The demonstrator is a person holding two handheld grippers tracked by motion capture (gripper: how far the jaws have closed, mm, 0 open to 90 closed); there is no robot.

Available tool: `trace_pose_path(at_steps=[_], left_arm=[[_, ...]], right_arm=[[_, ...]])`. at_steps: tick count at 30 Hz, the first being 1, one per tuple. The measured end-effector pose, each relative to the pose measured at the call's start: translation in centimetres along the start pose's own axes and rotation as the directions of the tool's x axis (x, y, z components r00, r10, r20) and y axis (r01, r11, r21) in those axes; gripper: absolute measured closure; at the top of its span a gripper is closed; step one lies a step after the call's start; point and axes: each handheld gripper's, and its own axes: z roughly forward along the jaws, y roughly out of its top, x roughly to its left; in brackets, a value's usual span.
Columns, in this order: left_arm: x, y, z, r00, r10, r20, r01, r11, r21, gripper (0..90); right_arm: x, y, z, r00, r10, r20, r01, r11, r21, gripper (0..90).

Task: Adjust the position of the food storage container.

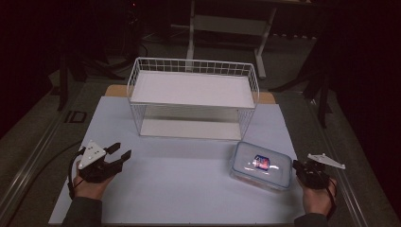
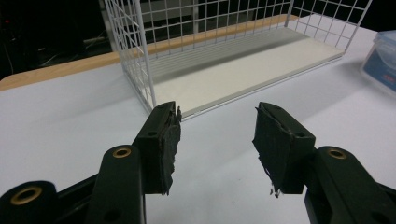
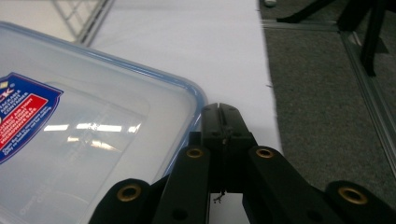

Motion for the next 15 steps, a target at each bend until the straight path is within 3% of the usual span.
trace_pose_path(at_steps=[9, 15], left_arm=[[0.2, -0.1, 0.2, 0.9999, -0.006, -0.009, 0.006, 0.9999, 0.011, 49.0], [0.3, -0.2, 0.2, 0.9998, -0.016, -0.014, 0.016, 0.9998, 0.011, 49.1]], right_arm=[[2.9, 0.9, 1.2, 0.9955, -0.044, -0.084, 0.046, 0.999, 0.015, 89.9], [5.8, 1.8, 2.3, 0.9835, -0.096, -0.153, 0.100, 0.995, 0.023, 89.9]])
